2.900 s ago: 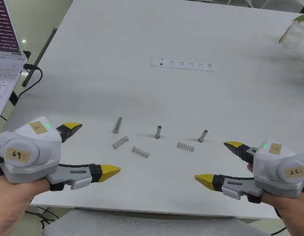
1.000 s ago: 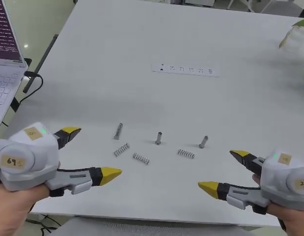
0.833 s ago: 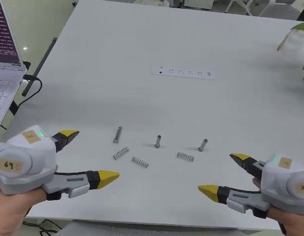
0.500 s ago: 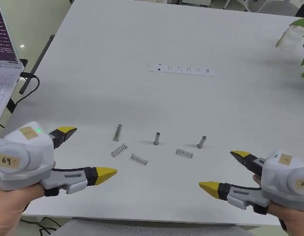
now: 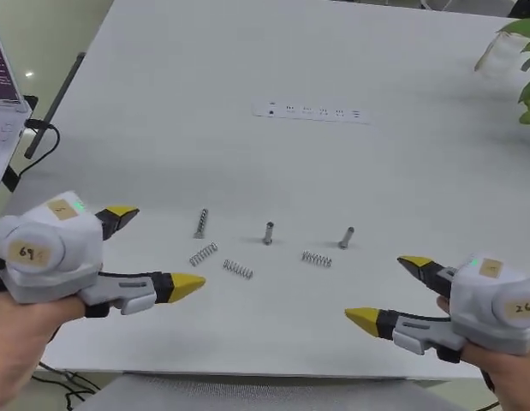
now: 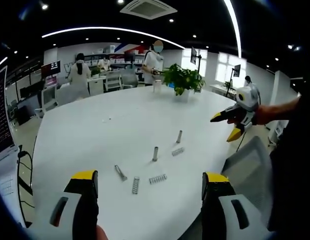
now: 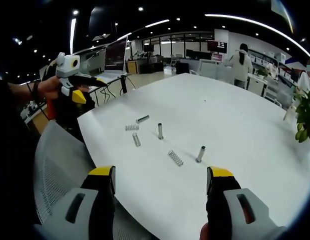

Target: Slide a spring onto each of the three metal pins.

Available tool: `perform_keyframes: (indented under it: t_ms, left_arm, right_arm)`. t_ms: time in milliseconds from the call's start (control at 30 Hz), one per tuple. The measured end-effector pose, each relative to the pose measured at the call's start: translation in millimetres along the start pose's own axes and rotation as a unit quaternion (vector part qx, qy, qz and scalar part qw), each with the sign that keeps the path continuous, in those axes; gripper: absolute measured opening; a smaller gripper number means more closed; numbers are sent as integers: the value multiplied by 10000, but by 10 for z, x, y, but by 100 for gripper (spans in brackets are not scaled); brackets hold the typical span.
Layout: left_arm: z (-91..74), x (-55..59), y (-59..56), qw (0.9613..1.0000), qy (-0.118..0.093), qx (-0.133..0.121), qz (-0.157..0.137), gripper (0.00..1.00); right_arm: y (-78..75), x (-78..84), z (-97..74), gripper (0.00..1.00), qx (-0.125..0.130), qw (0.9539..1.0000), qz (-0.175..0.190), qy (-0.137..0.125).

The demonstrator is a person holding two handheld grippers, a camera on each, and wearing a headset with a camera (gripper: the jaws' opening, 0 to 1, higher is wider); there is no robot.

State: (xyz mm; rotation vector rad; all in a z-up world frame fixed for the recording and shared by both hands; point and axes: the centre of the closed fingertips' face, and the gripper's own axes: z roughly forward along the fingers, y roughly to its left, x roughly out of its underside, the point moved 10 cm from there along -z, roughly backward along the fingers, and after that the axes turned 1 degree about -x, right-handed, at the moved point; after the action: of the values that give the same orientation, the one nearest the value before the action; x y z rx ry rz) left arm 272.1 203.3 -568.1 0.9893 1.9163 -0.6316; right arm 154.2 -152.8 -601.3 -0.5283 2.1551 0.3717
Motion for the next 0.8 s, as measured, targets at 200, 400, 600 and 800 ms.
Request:
perform_keyframes:
  t_ms: [200, 400, 600, 800]
  left_arm:
    - [108, -38, 86, 9994, -167, 32, -306, 79]
    - [235, -38, 141, 9997, -71, 19, -212, 78]
    - [366, -29, 198, 9997, -3, -15, -244, 74]
    - [509, -32, 282, 9997, 102, -33, -228, 73]
  right_arm:
    - [-5, 22, -10, 70, 75, 10000, 36, 6]
    - [-8, 70, -24, 70, 109, 9999, 116, 28]
    - [-4, 84, -30, 70, 90, 9998, 184, 18]
    - [0, 90, -27, 71, 68, 9998, 190, 46]
